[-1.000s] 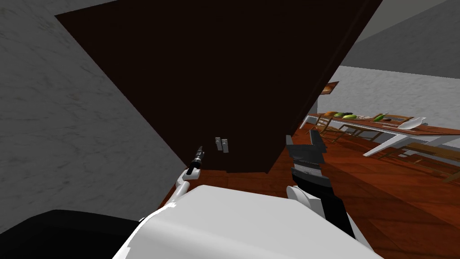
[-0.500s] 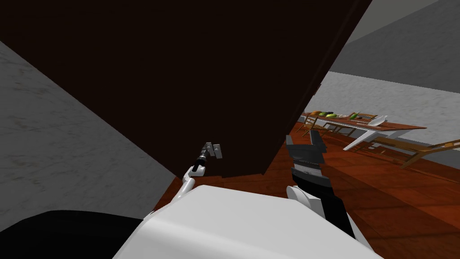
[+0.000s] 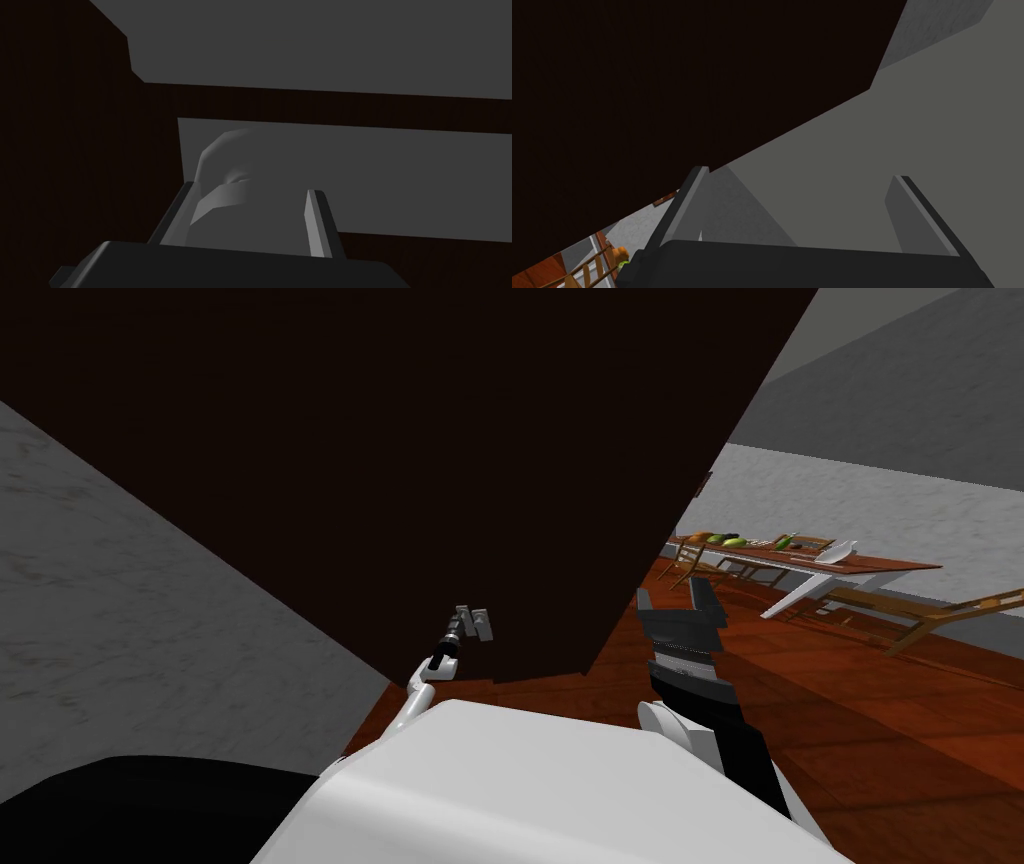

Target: Pull the door open

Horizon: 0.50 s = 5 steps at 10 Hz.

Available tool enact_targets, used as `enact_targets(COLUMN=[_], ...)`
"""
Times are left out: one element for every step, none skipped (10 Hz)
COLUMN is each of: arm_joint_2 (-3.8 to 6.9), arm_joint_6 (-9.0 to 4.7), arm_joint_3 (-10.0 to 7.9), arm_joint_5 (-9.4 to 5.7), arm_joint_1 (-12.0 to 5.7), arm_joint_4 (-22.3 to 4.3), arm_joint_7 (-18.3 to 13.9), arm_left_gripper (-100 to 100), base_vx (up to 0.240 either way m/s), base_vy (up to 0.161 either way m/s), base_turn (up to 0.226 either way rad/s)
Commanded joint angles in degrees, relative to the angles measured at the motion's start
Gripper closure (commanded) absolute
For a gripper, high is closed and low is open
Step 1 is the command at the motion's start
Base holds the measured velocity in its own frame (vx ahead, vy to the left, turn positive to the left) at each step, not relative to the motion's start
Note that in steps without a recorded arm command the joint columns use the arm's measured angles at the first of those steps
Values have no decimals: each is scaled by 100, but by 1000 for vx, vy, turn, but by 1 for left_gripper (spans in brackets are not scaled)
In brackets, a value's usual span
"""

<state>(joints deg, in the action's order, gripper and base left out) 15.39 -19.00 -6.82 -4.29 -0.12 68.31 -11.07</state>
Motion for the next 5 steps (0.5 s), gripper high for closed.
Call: enact_targets(arm_joint_2=[19, 19, 121, 157, 228], arm_joint_6=[0, 0, 15, 17, 22], arm_joint_3=[-30, -30, -139, -174, -242], arm_joint_5=[-7, -7, -23, -30, -42], arm_joint_1=[5, 5, 109, 139, 199], arm_joint_4=[2, 2, -51, -63, -87], arm_joint_7=[-3, -3, -8, -13, -23], arm_left_gripper=[100, 100, 100, 100, 100], base_vx=[0, 0, -84, -178, -188], base_vy=[0, 0, 89, 128, 114], base_turn=[0, 0, 136, 166, 127])
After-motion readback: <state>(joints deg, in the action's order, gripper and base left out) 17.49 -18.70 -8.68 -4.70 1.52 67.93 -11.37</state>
